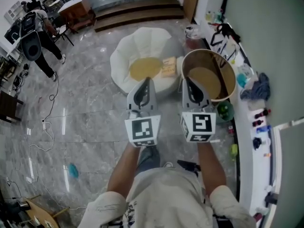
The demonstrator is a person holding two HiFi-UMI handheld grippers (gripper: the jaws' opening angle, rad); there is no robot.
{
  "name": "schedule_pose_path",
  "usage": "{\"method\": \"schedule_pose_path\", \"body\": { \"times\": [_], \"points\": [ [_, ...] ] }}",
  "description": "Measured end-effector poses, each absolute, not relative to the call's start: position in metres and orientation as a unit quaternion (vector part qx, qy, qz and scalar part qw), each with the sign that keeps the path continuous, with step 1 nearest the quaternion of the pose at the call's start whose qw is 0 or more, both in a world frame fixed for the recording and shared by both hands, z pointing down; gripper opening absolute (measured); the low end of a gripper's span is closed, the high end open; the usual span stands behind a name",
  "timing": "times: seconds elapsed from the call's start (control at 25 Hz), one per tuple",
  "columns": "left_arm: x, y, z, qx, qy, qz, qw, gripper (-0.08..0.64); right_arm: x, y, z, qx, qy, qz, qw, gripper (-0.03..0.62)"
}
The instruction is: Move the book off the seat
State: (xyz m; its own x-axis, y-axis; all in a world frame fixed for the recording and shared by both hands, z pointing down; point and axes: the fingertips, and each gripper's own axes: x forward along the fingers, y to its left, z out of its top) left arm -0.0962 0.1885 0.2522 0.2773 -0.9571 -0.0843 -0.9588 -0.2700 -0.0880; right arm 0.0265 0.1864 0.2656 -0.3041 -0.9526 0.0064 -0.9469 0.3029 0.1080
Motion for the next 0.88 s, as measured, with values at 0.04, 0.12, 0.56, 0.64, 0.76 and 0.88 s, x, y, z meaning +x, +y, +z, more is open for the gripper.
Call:
{"method": "schedule_pose_path", "body": {
  "times": [0.04, 0.12, 0.56, 0.64, 0.76, 0.88],
  "points": [
    [-0.101, 0.179, 0.252, -0.797, 0.601, 0.007, 0.06, 0.002, 0.022, 0.177, 0.265, 0.59, -0.806, -0.04, 0.035, 0.003],
    [-0.111, 0.159, 0.25, -0.797, 0.602, 0.009, 0.056, 0.002, 0.012, 0.158, 0.263, 0.591, -0.805, -0.041, 0.038, 0.003],
    [-0.177, 0.05, 0.242, -0.806, 0.589, 0.022, 0.056, 0.002, -0.062, 0.047, 0.259, 0.597, -0.8, -0.038, 0.047, 0.003],
    [-0.187, 0.035, 0.241, -0.809, 0.585, 0.023, 0.057, 0.002, -0.073, 0.032, 0.258, 0.598, -0.799, -0.04, 0.047, 0.003],
    [-0.196, 0.014, 0.238, -0.813, 0.578, 0.025, 0.059, 0.002, -0.085, 0.012, 0.253, 0.601, -0.797, -0.043, 0.046, 0.003],
    [-0.204, -0.002, 0.239, -0.817, 0.573, 0.027, 0.056, 0.002, -0.094, -0.005, 0.255, 0.602, -0.795, -0.044, 0.05, 0.003]
  ]
}}
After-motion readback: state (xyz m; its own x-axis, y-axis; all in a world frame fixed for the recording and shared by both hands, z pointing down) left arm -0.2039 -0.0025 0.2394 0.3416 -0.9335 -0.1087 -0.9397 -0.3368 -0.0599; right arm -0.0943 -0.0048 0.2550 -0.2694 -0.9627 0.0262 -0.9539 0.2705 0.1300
